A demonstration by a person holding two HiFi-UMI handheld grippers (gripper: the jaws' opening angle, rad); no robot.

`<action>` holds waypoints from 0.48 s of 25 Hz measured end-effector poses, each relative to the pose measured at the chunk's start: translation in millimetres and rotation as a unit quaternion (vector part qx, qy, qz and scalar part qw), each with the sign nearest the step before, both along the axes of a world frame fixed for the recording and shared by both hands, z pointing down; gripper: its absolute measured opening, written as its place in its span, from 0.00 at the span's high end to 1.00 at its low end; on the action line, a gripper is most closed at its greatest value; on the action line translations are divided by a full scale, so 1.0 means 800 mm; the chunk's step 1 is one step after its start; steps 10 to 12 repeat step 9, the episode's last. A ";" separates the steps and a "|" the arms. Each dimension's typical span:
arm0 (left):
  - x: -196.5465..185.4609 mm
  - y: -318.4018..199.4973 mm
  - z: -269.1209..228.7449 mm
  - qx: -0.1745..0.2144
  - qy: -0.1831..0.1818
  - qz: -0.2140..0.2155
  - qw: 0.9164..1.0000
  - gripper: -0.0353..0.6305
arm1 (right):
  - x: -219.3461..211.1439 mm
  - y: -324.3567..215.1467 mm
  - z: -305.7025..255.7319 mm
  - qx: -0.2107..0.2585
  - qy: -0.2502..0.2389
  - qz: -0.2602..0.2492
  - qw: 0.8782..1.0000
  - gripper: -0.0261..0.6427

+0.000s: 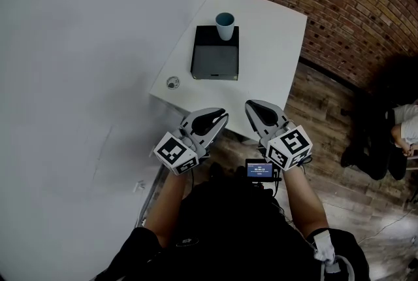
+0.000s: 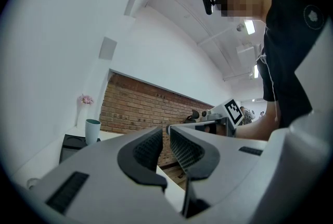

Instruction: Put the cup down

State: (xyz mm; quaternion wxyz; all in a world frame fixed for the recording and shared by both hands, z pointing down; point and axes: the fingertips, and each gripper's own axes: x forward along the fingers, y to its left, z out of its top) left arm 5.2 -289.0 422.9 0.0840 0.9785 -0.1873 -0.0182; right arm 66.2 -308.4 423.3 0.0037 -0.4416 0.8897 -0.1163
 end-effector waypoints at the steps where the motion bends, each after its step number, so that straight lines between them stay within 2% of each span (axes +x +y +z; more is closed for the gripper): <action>1: 0.000 0.000 0.000 0.000 0.001 0.000 1.000 0.87 | 0.000 0.000 0.001 -0.001 0.001 0.000 1.000 0.94; 12: -0.005 0.006 -0.002 -0.006 0.013 0.001 1.000 0.87 | -0.003 0.007 0.002 -0.002 0.003 0.001 1.000 0.94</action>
